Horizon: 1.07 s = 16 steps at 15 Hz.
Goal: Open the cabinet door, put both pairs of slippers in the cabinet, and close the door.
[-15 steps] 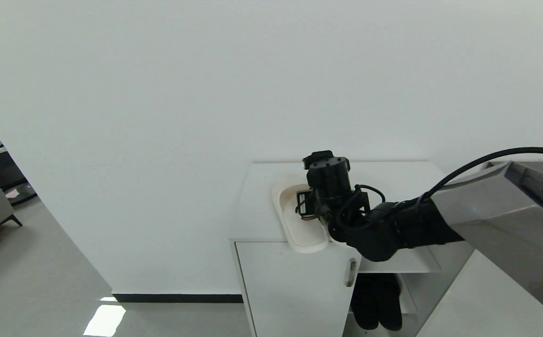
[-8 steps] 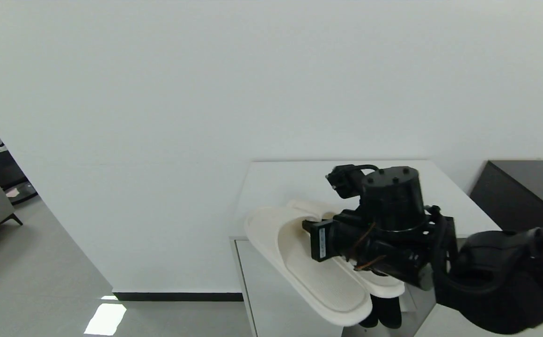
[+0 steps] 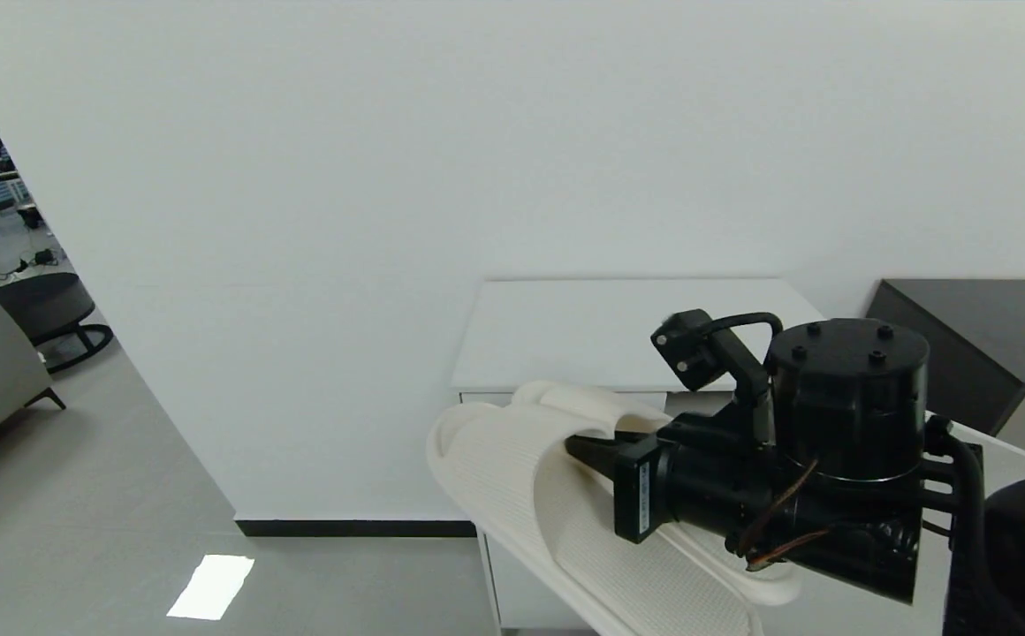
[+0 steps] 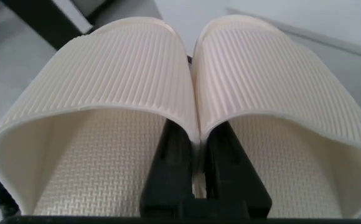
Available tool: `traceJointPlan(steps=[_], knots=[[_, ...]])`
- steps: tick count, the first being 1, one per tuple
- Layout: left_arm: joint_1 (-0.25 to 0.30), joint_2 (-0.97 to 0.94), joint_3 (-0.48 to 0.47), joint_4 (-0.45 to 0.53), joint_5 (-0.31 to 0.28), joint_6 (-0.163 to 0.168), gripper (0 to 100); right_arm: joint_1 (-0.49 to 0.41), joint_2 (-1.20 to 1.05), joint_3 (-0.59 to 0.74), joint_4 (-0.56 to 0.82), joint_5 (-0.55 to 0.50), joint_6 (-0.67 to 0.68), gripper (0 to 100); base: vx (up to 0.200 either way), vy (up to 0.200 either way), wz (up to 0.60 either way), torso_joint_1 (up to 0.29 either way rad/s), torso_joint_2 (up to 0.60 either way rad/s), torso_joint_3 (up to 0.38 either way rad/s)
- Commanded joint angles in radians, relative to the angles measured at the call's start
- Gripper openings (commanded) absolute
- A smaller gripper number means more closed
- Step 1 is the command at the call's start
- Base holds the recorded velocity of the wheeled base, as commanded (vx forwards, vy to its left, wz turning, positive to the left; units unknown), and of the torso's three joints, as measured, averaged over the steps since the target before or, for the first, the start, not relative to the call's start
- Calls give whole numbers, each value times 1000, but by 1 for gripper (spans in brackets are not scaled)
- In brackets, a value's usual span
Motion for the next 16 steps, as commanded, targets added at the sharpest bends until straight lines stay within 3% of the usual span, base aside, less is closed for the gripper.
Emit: traceJointPlan(steps=[1, 3, 13, 16], knots=[[1, 1, 0, 0, 2, -2, 0, 1, -10, 43, -48, 34, -3, 0, -200, 0, 0, -2, 2, 2], [1, 1, 0, 0, 2, 1, 0, 4, -11, 54, -60, 40, -3, 0, 0, 0, 0, 0, 0, 0], [1, 1, 0, 0, 2, -3, 0, 12, -13, 78, -65, 43, -3, 0, 200, -200, 0, 6, 4, 4], [1, 1, 0, 0, 2, -3, 0, 9, -11, 144, -165, 111, -23, 0, 133, -200, 0, 6, 1, 2]])
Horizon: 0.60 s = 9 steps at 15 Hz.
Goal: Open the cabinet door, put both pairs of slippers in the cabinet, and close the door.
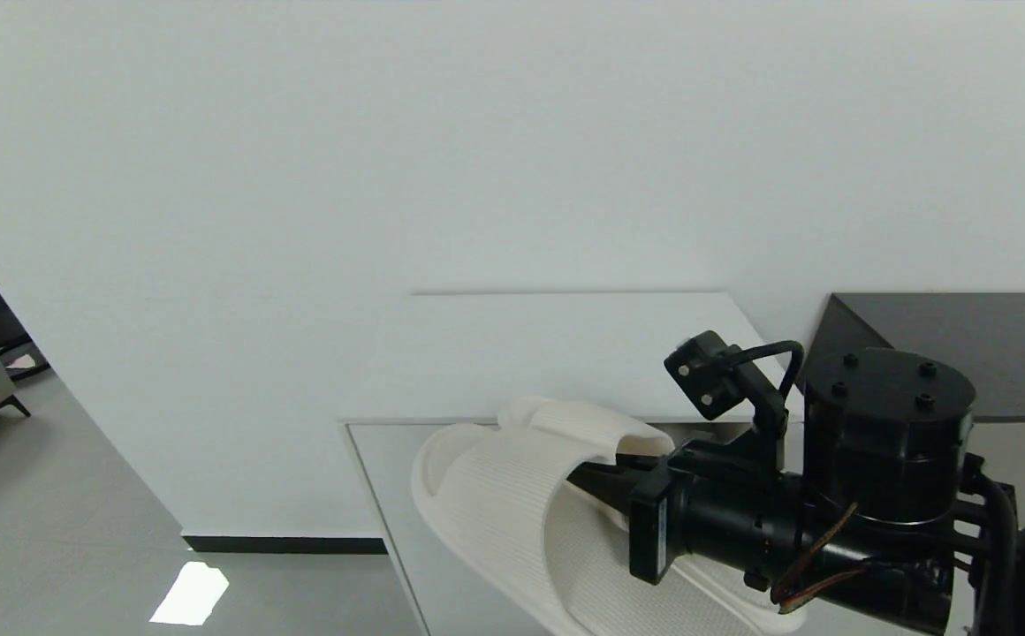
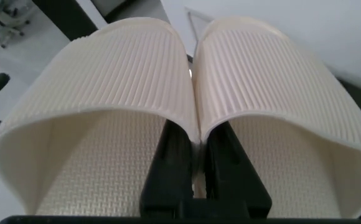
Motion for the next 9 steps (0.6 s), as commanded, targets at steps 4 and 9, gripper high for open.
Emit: traceJointPlan(steps=[4, 9], knots=[[0, 1, 0, 0, -1, -1, 0, -3, 7, 56, -66, 37, -45, 0, -100, 0, 0, 2, 4, 0], [0, 1, 0, 0, -1, -1, 0, -3, 4, 78, -64, 42, -75, 0, -80, 0, 0, 4, 0, 2]])
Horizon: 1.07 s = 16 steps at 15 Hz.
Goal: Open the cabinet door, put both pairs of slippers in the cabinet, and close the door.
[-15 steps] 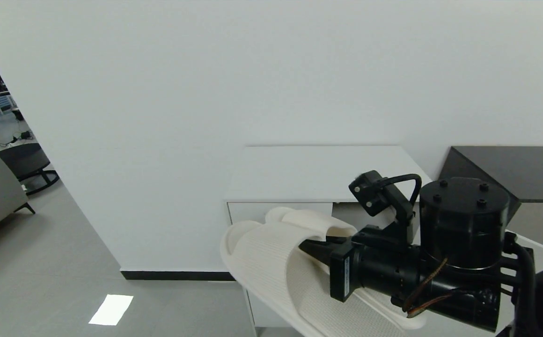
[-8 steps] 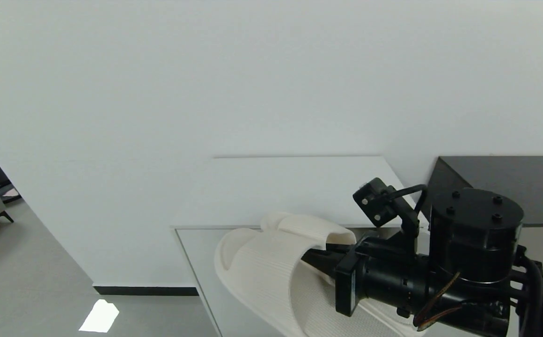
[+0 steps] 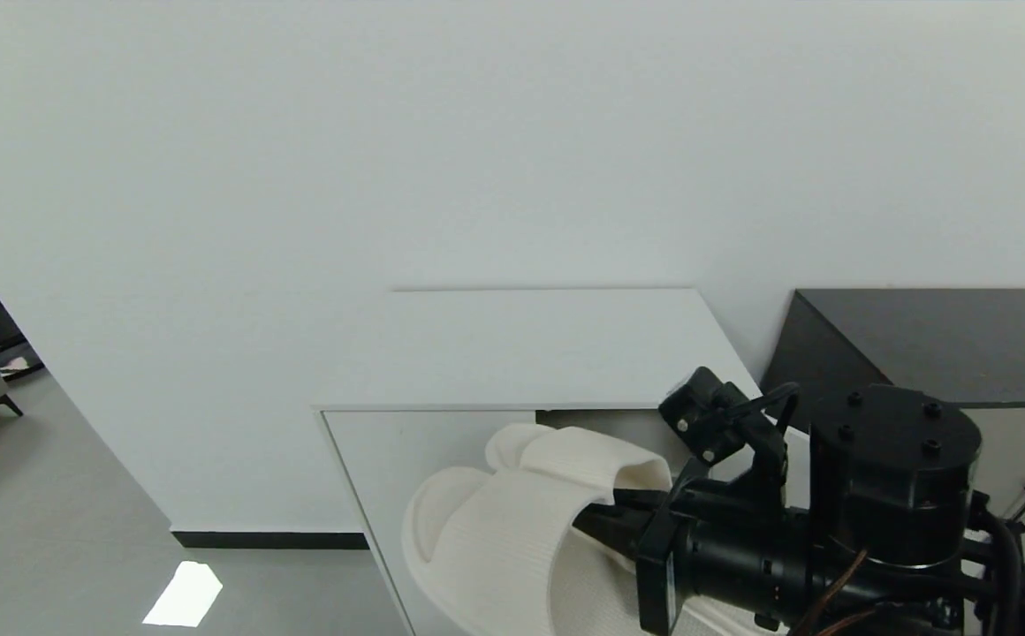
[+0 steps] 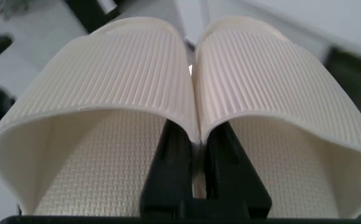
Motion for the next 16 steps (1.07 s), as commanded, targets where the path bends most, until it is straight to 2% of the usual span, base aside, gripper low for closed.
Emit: traceJointPlan(steps=[1, 7, 16], knots=[[0, 1, 0, 0, 0, 0, 0, -3, 1, 4, -3, -2, 0, 0, 0, 0, 0, 0, 0, 0], [0, 1, 0, 0, 0, 0, 0, -3, 4, 7, -3, -1, 0, 0, 0, 0, 0, -42, 86, 48], [0, 1, 0, 0, 0, -2, 0, -3, 7, 21, -34, -1, 0, 0, 0, 0, 0, -226, 499, 265]])
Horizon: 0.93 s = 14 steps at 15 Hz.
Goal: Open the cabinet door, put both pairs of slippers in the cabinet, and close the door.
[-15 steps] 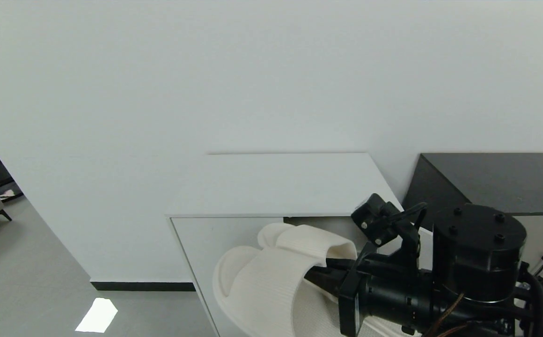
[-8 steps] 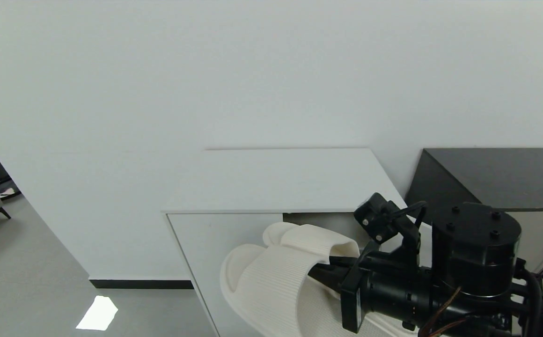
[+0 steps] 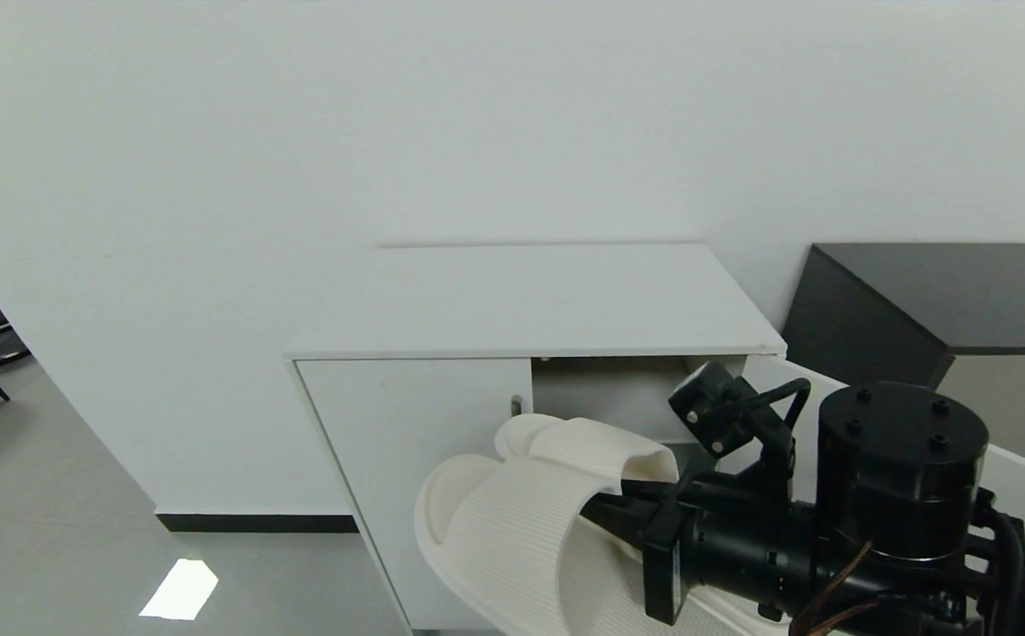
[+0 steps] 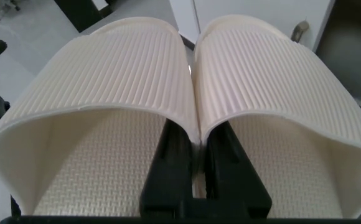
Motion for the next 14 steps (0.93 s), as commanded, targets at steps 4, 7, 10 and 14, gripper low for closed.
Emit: traceJointPlan(steps=[4, 7, 10, 14], knots=[[0, 1, 0, 0, 0, -1, 0, 2, -1, 21, -28, -1, -2, 0, 0, 0, 0, -232, 531, 293], [0, 1, 0, 0, 0, -1, 0, 2, -1, 27, -31, -1, -2, 0, 0, 0, 0, -216, 502, 287], [0, 1, 0, 0, 0, -1, 0, 1, -7, 28, -34, -1, -2, 0, 0, 0, 0, -206, 496, 290], [0, 1, 0, 0, 0, -3, 0, 1, -7, 28, -34, 1, -1, 0, 0, 0, 0, -181, 476, 289]])
